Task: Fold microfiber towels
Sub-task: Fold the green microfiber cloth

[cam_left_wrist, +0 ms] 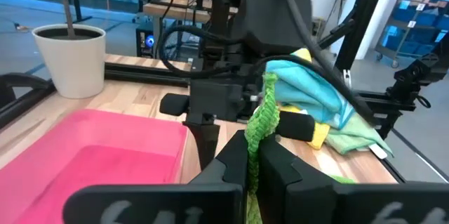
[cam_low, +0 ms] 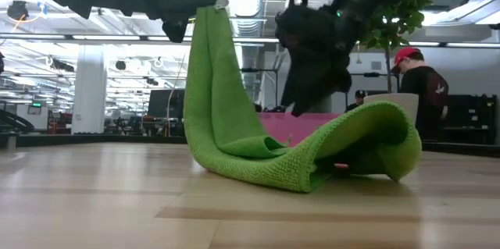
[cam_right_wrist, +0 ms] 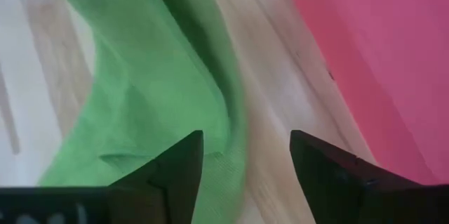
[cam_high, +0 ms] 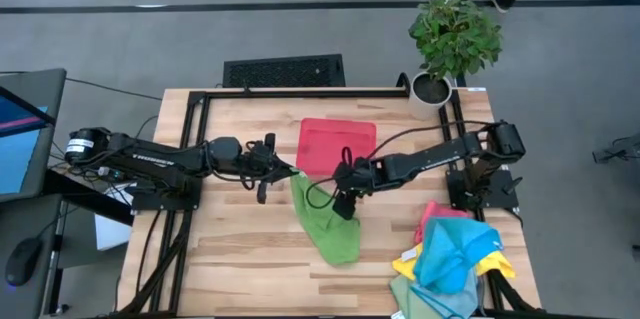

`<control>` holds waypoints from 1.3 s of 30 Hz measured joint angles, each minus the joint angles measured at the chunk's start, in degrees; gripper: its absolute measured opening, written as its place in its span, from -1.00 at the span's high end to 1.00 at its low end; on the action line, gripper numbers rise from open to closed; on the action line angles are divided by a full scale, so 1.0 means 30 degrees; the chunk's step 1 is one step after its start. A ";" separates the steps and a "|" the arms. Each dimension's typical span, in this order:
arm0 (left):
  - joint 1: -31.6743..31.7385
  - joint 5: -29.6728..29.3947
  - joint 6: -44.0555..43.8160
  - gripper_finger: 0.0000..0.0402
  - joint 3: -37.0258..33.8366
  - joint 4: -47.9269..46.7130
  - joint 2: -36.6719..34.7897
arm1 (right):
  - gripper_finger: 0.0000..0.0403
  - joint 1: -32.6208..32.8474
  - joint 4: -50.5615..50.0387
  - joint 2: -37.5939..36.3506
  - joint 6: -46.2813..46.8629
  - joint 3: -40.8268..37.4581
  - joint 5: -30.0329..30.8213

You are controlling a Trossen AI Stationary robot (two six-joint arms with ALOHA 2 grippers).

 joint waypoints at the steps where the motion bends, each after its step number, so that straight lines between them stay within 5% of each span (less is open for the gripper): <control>1: 0.0000 0.0005 0.0000 1.00 0.0000 0.0018 -0.0003 | -0.19 -0.0005 -0.0057 0.0006 0.0133 -0.0046 0.0003; 21: 0.0007 -0.0547 0.0007 1.00 0.0000 0.0158 0.0011 | -0.16 0.0182 0.1948 0.1849 -0.0146 -0.0566 0.0193; 33: 0.0022 -0.0663 -0.0014 1.00 0.0000 0.0040 0.0011 | -0.16 -0.2523 0.2197 0.1861 -0.1771 -0.0595 0.1032; 39: 0.0022 -0.1049 -0.0085 1.00 0.0000 -0.0003 0.0011 | -0.16 -0.3210 0.0632 -0.0162 -0.1308 -0.0587 -0.0062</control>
